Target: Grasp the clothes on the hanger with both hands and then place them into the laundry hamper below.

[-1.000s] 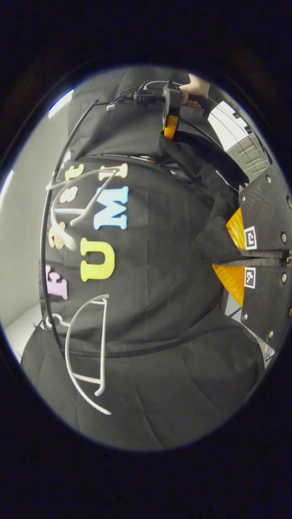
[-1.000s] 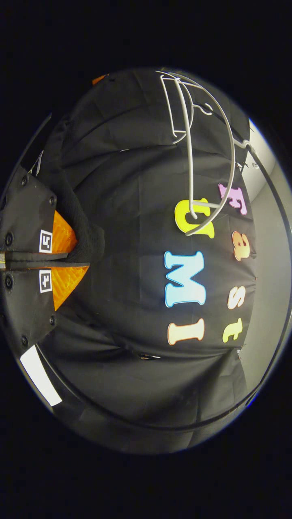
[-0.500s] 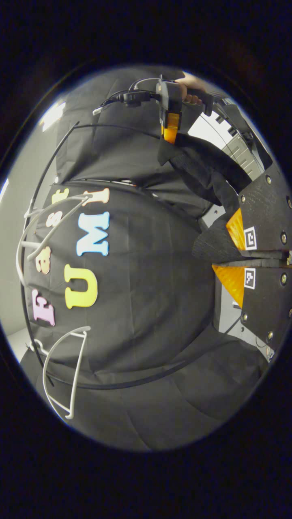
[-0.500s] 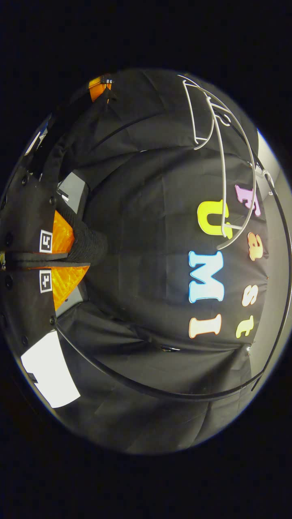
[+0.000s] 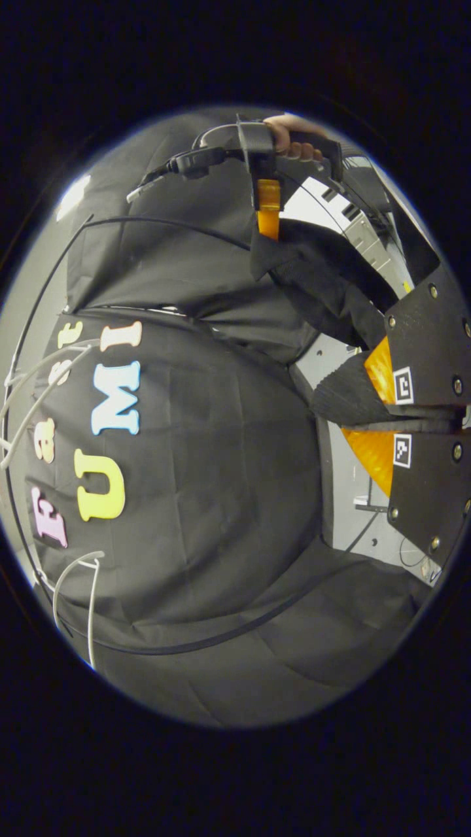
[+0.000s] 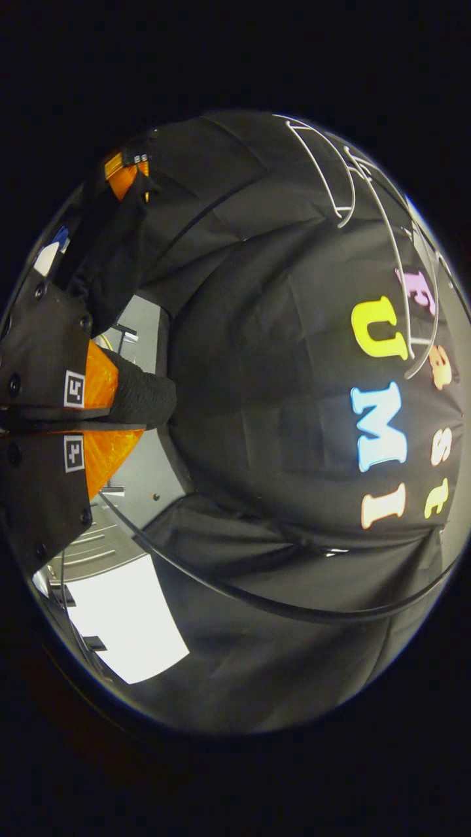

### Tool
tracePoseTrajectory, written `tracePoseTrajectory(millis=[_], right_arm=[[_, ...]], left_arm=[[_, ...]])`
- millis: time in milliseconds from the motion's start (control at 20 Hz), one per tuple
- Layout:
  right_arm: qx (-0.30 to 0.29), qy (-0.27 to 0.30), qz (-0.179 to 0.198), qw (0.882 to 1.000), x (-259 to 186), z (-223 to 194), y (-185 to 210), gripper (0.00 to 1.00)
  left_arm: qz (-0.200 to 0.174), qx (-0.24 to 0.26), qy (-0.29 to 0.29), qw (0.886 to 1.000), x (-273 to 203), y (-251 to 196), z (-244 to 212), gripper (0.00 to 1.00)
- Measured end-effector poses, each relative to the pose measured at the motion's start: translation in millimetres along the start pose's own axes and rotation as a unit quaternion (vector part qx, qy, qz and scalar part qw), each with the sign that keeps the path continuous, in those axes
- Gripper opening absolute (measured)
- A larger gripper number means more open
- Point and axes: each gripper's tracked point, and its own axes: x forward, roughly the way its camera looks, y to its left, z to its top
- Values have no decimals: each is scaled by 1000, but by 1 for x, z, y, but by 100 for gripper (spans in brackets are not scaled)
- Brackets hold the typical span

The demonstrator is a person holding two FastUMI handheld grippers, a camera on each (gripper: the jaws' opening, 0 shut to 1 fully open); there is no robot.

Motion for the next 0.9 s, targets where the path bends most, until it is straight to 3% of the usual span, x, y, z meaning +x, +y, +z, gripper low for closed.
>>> tracePoseTrajectory(millis=[400,650,900], right_arm=[[-4,87,-6,996,17,-60,-12,1],[7,131,-1,991,31,-101,-17,2],[-8,152,4,988,45,-127,-14,2]], left_arm=[[5,-21,54,998,32,-13,-42,2],[27,-46,90,995,52,-3,-80,2],[31,-46,109,992,69,6,-103,2]])
